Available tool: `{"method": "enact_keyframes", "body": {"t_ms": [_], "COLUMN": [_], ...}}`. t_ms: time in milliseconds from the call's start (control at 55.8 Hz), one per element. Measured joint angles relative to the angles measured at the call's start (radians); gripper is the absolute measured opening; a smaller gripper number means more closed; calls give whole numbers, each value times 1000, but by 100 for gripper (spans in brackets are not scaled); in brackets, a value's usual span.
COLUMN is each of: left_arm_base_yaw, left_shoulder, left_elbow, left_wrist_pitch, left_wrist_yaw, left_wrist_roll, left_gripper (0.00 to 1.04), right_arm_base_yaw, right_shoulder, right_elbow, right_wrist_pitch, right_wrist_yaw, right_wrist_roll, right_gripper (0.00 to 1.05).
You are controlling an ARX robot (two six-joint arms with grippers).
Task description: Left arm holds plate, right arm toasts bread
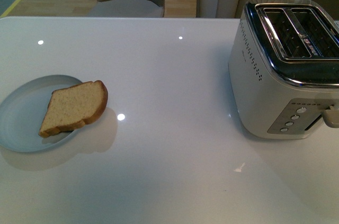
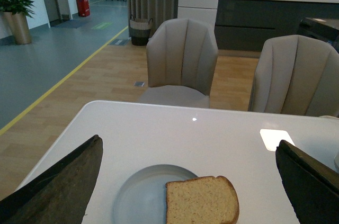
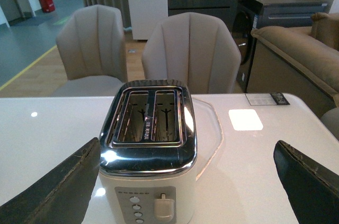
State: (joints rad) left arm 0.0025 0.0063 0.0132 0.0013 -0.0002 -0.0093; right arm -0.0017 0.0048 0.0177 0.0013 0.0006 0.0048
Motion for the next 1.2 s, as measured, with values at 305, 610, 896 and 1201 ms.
{"method": "enact_keyframes", "body": {"t_ms": [305,610,896,1201], "left_arm_base_yaw": [0,0,137,275], "left_shoulder": [0,0,246,966], "left_elbow": [0,0,143,305], "left_wrist_pitch": [0,0,-204,303], "left_wrist_yaw": [0,0,398,422], "left_wrist_roll": [0,0,-374,-324], "left_gripper": [98,98,98,98], "right_arm_base_yaw": [0,0,0,0], "right_shoulder": [0,0,0,0], "right_elbow": [0,0,0,0], "right_wrist_pitch": [0,0,0,0], "right_wrist_yaw": [0,0,0,0], "right_wrist_roll": [0,0,0,0], "right_gripper": [96,96,96,96]}}
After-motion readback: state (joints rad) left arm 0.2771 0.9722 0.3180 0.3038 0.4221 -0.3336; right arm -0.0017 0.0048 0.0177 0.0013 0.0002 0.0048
